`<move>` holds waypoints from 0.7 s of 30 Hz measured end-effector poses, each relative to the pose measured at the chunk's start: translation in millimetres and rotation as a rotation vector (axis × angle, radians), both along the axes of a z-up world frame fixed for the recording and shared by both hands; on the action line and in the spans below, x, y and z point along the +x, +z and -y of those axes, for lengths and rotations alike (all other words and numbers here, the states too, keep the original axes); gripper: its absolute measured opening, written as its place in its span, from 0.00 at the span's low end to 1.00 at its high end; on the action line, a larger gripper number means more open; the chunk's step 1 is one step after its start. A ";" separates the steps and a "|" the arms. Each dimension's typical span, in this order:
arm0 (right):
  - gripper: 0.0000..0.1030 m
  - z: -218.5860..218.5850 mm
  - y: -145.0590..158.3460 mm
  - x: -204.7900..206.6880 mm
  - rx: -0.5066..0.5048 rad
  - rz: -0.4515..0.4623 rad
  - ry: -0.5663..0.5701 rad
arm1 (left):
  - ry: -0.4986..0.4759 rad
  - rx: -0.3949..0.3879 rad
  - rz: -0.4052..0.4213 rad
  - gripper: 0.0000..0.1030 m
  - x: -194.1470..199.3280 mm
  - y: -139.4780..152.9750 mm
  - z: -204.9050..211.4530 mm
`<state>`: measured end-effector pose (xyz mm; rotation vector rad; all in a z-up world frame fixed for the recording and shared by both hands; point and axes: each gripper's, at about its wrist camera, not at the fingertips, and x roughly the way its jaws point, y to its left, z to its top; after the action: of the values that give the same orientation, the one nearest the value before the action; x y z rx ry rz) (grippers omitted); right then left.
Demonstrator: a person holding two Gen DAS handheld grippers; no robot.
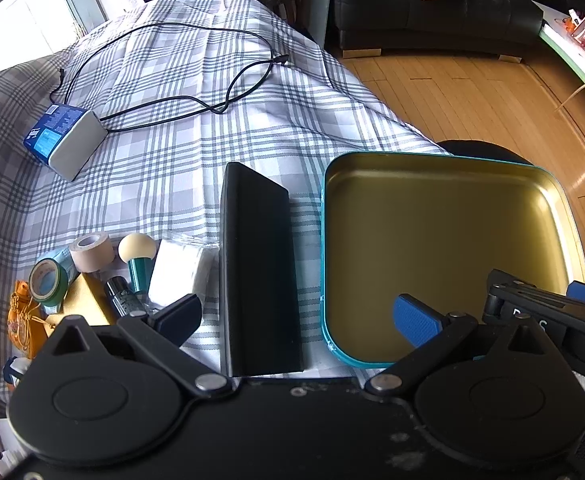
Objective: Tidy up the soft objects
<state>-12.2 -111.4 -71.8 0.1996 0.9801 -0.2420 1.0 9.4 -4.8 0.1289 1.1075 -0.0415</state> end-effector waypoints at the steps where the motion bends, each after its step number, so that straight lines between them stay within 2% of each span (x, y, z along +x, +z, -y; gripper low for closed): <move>1: 0.77 0.1 -0.1 -0.1 0.000 0.000 0.000 | 0.000 0.000 0.001 1.00 -0.2 0.2 -0.1; 21: 0.77 -0.9 0.8 0.2 -0.011 -0.002 -0.001 | 0.001 -0.009 0.025 1.00 -6.5 4.7 -7.1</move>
<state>-12.0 -110.5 -70.9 0.1899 0.9809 -0.2484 -5.5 16.4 -0.1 0.1207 1.0821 -0.0433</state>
